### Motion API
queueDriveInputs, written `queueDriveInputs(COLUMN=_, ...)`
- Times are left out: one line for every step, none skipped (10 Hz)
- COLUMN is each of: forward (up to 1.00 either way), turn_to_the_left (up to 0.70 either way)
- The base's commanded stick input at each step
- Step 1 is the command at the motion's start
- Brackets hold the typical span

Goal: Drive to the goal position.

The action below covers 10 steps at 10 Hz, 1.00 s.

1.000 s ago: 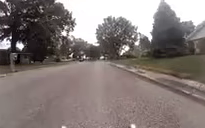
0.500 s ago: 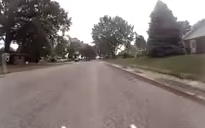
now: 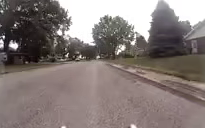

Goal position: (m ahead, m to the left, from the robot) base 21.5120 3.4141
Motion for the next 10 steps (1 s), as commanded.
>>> queueDriveInputs(forward=0.50, turn_to_the_left=-0.08)
queueDriveInputs(forward=0.50, turn_to_the_left=0.00)
queueDriveInputs(forward=0.50, turn_to_the_left=0.00)
queueDriveInputs(forward=0.50, turn_to_the_left=0.00)
queueDriveInputs(forward=0.50, turn_to_the_left=0.00)
queueDriveInputs(forward=0.50, turn_to_the_left=0.00)
queueDriveInputs(forward=0.50, turn_to_the_left=0.00)
queueDriveInputs(forward=0.50, turn_to_the_left=0.00)
queueDriveInputs(forward=0.50, turn_to_the_left=0.00)
queueDriveInputs(forward=0.50, turn_to_the_left=0.00)
